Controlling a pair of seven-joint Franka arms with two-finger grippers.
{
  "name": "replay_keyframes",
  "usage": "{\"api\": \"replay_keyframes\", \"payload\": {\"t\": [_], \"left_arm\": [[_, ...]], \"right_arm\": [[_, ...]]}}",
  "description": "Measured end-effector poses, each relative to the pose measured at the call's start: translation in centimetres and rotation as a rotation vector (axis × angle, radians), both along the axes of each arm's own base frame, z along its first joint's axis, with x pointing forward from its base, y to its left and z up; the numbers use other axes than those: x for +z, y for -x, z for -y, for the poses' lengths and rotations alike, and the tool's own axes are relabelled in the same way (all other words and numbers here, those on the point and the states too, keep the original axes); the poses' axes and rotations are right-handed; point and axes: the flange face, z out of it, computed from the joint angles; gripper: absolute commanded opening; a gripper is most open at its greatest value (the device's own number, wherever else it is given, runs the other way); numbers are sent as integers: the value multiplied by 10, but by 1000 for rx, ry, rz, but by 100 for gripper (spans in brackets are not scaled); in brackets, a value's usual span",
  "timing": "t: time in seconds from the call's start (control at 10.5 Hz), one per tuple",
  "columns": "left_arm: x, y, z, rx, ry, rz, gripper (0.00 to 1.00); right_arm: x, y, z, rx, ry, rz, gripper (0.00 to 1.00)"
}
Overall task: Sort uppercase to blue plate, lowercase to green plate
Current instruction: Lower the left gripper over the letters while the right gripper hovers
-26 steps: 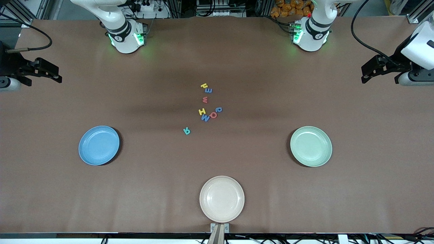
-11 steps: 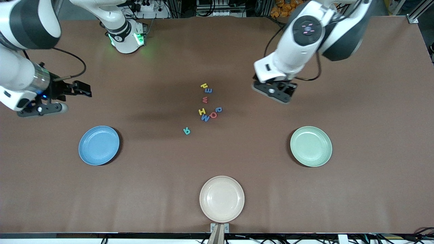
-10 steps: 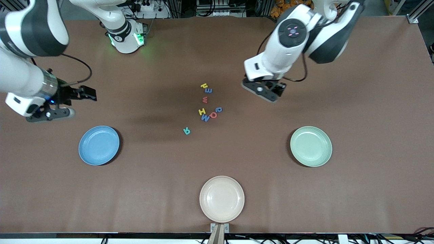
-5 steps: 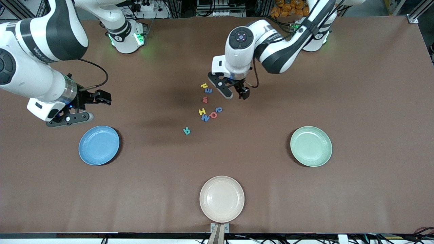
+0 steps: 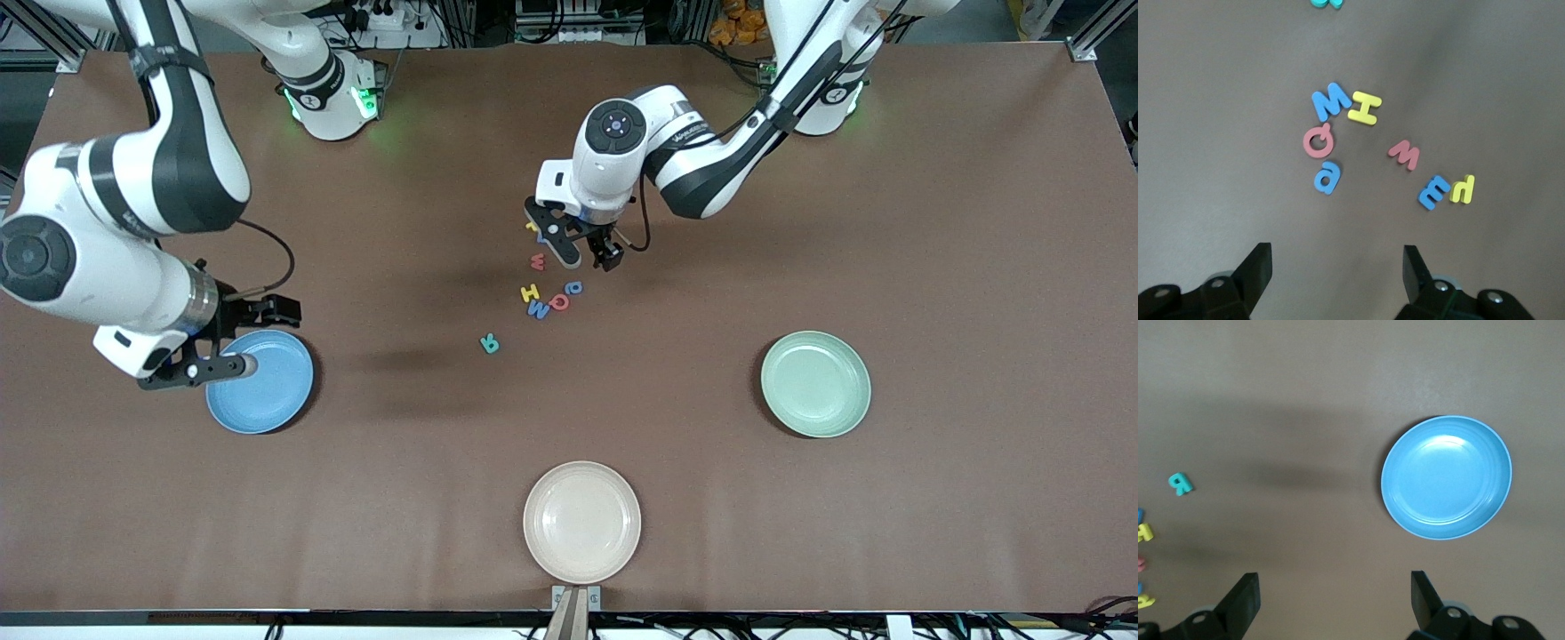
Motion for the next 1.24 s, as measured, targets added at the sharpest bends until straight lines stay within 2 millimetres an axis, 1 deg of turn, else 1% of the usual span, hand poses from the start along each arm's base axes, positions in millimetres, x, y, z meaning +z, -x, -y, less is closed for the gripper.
{"api": "replay_keyframes", "payload": {"t": [0.1, 0.19, 0.29, 0.38, 0.48, 0.67, 0.76, 0.86, 1.05, 1.24], "left_arm": [[-6, 2, 2, -35, -14, 26, 86], [-13, 3, 4, -78, -36, 58, 81], [-22, 5, 6, -106, -44, 72, 75], [-29, 8, 10, -120, -37, 74, 72], [-35, 12, 15, -136, -26, 78, 71], [-44, 18, 25, -170, -17, 97, 67], [-50, 16, 29, -173, -23, 104, 67], [-56, 12, 31, -170, -28, 106, 60], [-67, 4, 32, -203, -50, 139, 59], [-80, -6, 24, -212, -74, 156, 59]], "right_arm": [[-12, -8, 7, -13, 0, 9, 100], [-21, -14, 17, -29, 0, 14, 100], [-29, -17, 26, -41, 1, 4, 100], [-35, -17, 31, -49, 3, -12, 100], [-41, -18, 37, -59, 4, -24, 100], [-44, -19, 53, -72, 2, -30, 100], [-45, -19, 62, -71, -1, -33, 100], [-48, -19, 68, -75, -3, -39, 100], [-53, -19, 69, -76, -4, -47, 100], [-57, -20, 69, -76, -3, -53, 100]]}}
